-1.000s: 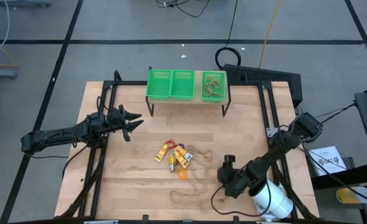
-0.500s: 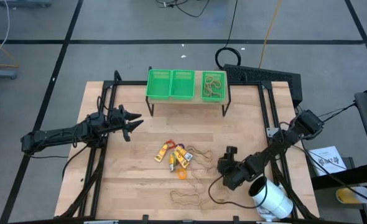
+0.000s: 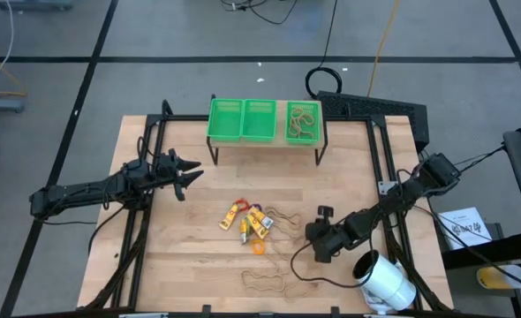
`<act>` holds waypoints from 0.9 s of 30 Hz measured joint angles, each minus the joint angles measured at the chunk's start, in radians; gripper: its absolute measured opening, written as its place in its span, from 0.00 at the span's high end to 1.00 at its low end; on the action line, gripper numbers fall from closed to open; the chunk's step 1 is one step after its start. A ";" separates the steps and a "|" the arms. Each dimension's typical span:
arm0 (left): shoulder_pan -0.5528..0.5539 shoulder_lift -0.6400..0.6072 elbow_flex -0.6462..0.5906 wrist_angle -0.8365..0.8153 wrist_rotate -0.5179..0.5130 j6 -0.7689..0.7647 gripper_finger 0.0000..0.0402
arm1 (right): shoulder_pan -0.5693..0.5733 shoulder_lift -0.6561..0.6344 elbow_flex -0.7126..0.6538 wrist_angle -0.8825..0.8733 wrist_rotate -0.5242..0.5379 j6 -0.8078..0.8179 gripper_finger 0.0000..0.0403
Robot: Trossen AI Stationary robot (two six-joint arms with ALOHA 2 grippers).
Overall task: Pick & Place Office Desk Supplies
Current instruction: Put the brown rubber band into the right green bin on the shelf
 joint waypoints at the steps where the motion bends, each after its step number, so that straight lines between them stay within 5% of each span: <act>1: 0.000 0.000 0.000 0.000 0.000 0.000 0.60 | -0.001 0.000 0.000 0.003 -0.004 -0.005 0.77; 7: 0.000 0.000 0.000 0.000 0.000 0.000 0.60 | 0.000 -0.074 -0.005 0.027 -0.023 -0.035 0.98; 14: 0.000 0.000 0.000 -0.001 0.000 0.000 0.60 | -0.001 -0.258 -0.004 0.177 0.026 -0.093 0.99; 27: 0.000 0.000 0.000 0.000 0.000 0.000 0.60 | -0.146 -0.400 -0.002 0.638 0.101 -0.601 0.99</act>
